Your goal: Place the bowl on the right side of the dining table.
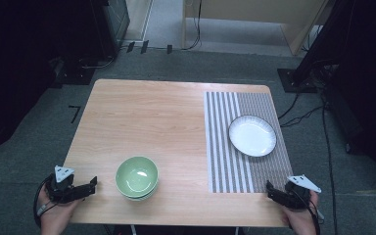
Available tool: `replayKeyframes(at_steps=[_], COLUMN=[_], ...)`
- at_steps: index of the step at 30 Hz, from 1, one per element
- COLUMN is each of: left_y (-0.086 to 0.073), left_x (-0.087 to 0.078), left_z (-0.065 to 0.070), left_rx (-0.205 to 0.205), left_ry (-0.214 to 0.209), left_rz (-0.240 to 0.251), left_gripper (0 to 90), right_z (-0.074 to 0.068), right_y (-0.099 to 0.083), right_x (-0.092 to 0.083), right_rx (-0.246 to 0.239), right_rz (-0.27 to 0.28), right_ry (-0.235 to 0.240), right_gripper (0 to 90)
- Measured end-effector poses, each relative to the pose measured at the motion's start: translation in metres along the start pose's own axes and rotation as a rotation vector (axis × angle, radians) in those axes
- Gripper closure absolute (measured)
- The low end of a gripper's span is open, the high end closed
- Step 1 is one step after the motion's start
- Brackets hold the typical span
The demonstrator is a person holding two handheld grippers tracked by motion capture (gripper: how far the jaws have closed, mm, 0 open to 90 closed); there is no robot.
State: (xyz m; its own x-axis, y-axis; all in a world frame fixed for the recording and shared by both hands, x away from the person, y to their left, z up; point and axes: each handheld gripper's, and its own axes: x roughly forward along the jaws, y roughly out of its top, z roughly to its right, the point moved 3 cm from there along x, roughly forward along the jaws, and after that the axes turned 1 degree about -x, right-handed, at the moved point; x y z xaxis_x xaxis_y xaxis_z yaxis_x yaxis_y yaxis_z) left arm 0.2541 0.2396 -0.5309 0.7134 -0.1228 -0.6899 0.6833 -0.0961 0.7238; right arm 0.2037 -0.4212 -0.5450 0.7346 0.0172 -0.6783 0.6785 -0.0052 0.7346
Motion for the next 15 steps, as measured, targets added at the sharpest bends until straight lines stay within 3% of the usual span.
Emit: replayKeyframes(at_steps=[6, 15], left_y=[0.010, 0.019], left_x=[-0.011, -0.022], left_z=[0.009, 0.016], left_rx=[-0.018, -0.045], left_ry=[-0.031, -0.051], left_rz=[0.046, 0.063], left_gripper=[0.0, 0.0], right_z=[0.000, 0.000], right_y=[0.000, 0.000], right_x=[0.000, 0.000], right_rx=[0.000, 0.000], right_rz=[0.000, 0.000], right_ry=[0.000, 0.000], right_gripper=[13.8, 13.9])
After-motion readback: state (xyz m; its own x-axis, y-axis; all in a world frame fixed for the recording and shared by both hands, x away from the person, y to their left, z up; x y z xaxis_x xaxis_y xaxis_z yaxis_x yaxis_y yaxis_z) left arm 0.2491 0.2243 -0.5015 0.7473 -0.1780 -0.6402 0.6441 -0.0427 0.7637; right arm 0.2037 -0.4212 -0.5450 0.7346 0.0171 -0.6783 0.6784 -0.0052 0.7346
